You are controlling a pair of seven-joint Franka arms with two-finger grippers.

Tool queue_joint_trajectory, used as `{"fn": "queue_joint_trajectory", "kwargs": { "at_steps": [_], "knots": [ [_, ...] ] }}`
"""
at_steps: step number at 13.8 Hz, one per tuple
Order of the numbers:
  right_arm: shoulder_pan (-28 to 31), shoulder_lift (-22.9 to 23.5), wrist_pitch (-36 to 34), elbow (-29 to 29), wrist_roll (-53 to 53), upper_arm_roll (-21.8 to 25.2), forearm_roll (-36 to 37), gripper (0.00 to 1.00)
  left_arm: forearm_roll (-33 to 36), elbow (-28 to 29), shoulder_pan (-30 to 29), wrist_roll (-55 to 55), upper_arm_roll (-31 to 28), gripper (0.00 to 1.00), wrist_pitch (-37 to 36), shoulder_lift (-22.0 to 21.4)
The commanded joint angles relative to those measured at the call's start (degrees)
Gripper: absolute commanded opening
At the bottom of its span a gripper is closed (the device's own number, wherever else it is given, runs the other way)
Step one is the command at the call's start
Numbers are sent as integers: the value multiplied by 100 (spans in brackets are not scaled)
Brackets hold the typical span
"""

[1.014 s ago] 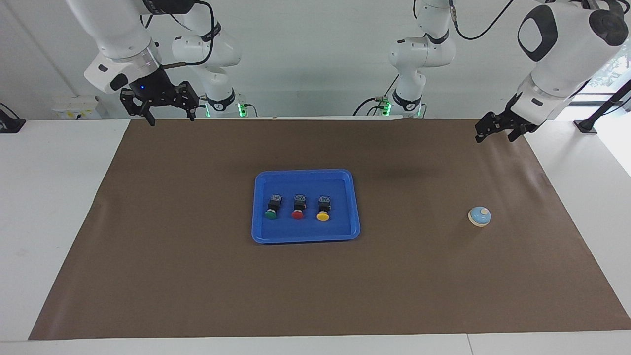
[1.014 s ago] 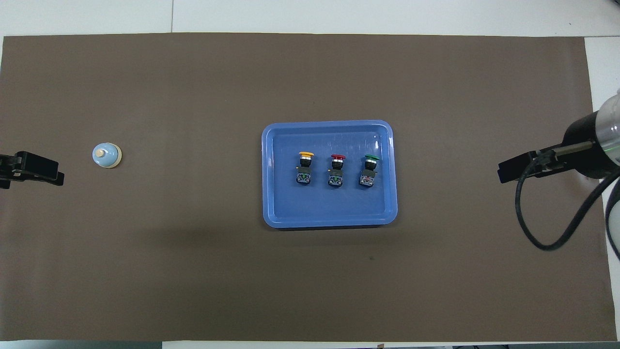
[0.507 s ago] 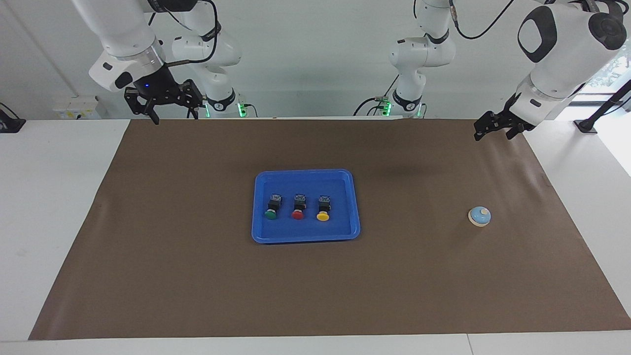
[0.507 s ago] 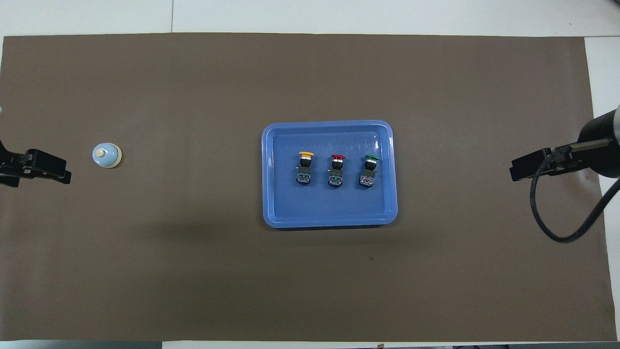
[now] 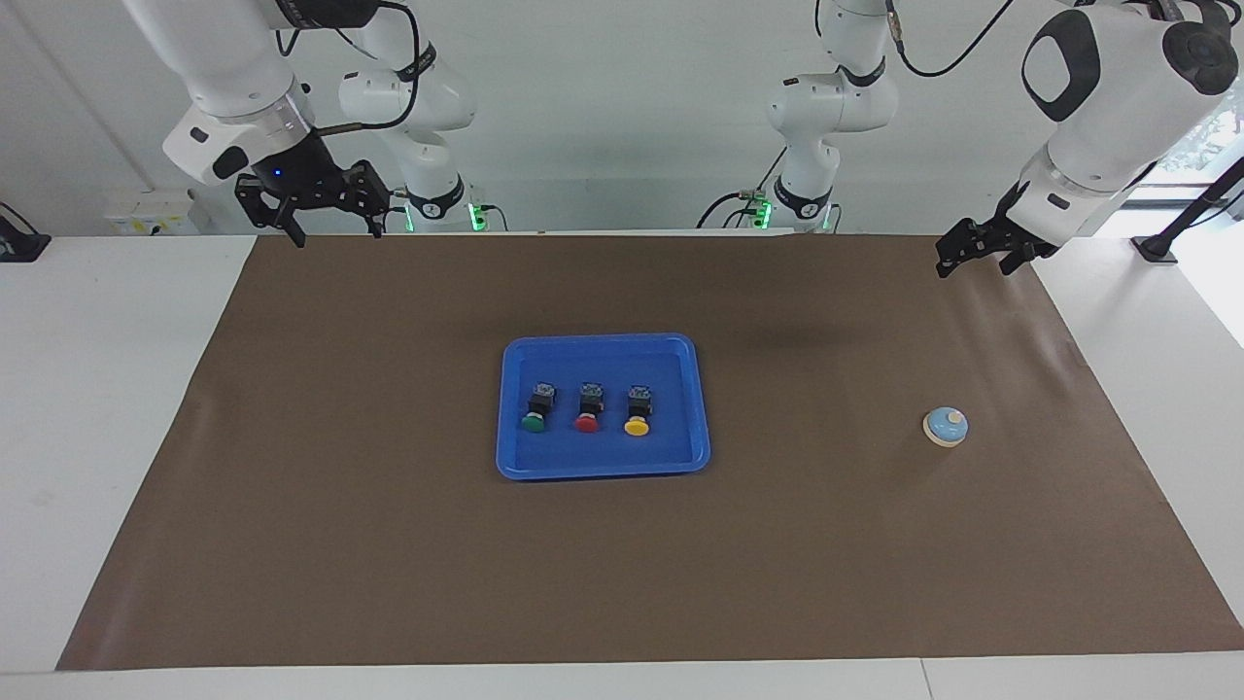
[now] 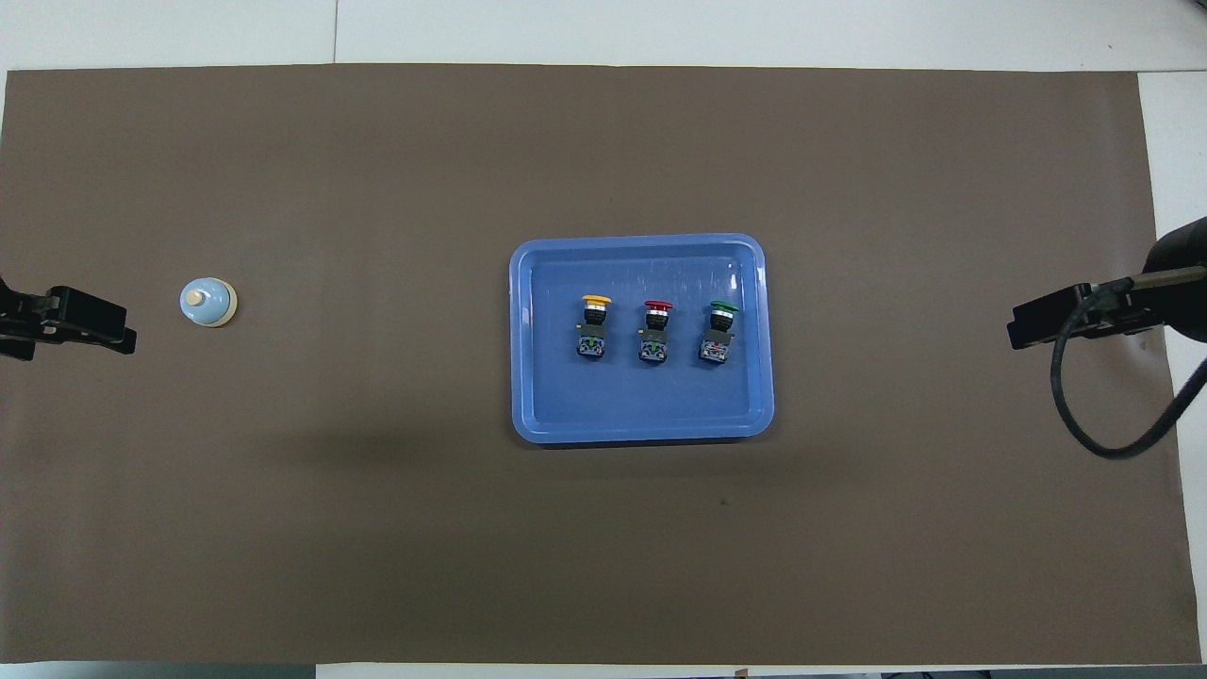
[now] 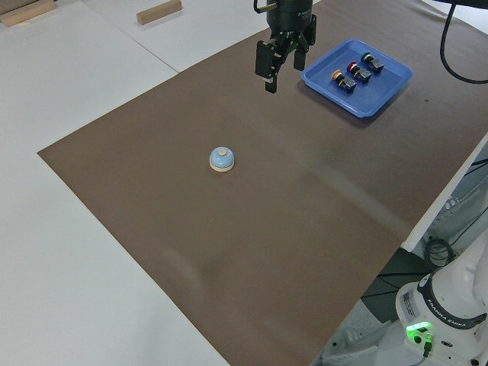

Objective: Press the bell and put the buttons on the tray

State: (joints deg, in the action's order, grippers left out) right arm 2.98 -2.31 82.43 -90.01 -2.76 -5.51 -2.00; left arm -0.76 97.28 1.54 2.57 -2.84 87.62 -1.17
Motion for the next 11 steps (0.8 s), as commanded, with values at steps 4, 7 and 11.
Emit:
{"fn": "queue_joint_trajectory", "kwargs": {
  "at_steps": [4, 7, 11],
  "knots": [
    [115, -112, 151, -201, 21, -12, -63, 100, 15, -156, 66, 6, 3, 100, 98, 64],
    [159, -121, 133, -201, 21, -12, -63, 100, -3, -157, 66, -20, 3, 100, 229, 64],
    [159, -130, 107, -184, 21, -38, -63, 100, -12, -156, 101, -46, 3, 100, 379, 55]
  ]
}}
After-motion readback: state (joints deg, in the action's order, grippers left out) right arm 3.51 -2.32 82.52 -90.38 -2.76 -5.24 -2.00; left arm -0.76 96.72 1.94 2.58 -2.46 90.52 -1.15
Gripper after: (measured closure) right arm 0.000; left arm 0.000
